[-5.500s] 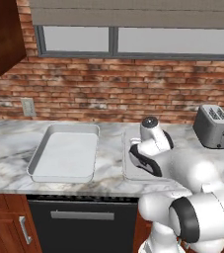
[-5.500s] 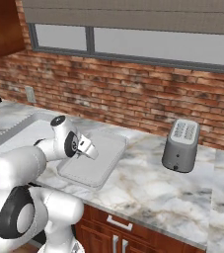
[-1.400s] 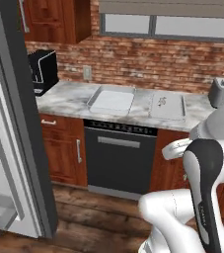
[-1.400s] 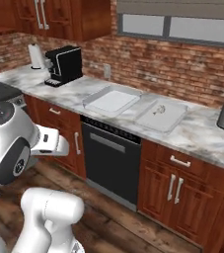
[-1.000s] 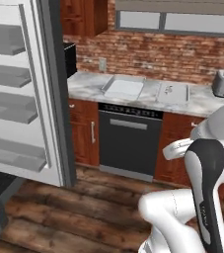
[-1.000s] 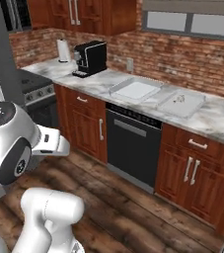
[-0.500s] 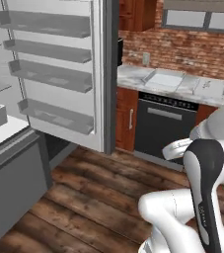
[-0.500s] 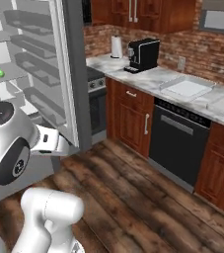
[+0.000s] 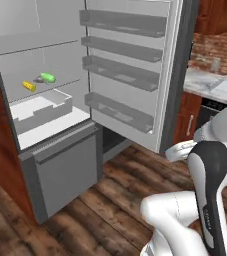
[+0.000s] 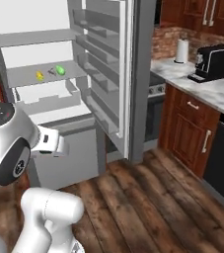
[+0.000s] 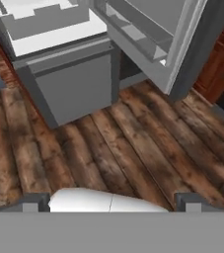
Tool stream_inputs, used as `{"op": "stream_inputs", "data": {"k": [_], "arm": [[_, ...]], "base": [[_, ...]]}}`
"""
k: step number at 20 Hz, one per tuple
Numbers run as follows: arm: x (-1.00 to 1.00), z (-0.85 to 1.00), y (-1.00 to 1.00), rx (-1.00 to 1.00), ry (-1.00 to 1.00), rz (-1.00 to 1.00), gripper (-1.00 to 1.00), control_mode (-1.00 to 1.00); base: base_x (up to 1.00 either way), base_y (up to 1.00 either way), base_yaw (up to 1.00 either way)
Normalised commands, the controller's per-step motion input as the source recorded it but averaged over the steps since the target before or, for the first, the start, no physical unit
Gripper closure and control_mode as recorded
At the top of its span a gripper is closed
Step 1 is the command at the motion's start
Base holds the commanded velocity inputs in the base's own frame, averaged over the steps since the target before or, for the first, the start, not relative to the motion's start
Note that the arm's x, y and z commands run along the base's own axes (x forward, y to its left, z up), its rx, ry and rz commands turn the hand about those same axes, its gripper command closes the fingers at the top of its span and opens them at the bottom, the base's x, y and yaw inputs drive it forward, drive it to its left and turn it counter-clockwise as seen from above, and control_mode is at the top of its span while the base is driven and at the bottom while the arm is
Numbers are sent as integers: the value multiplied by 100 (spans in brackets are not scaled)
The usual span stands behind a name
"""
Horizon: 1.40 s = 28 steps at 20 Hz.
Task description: Place one corn and one fish in each tupperware on the nearby counter, to pack two identical lunches.
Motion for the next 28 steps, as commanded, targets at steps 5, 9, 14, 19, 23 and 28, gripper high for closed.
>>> {"op": "stream_inputs", "data": {"k": [5,9,14,19,23,28], "arm": [[0,0,0,0,0,0,-100,100],[0,0,0,0,0,0,-100,100],[0,0,0,0,0,0,-100,100],[0,0,0,0,0,0,-100,100],[0,0,0,0,0,0,-100,100],[0,0,0,0,0,0,-100,100]], "base": [[82,24,38],[54,0,29],[41,-13,22],[78,-26,16],[100,-11,15],[100,1,19]]}}
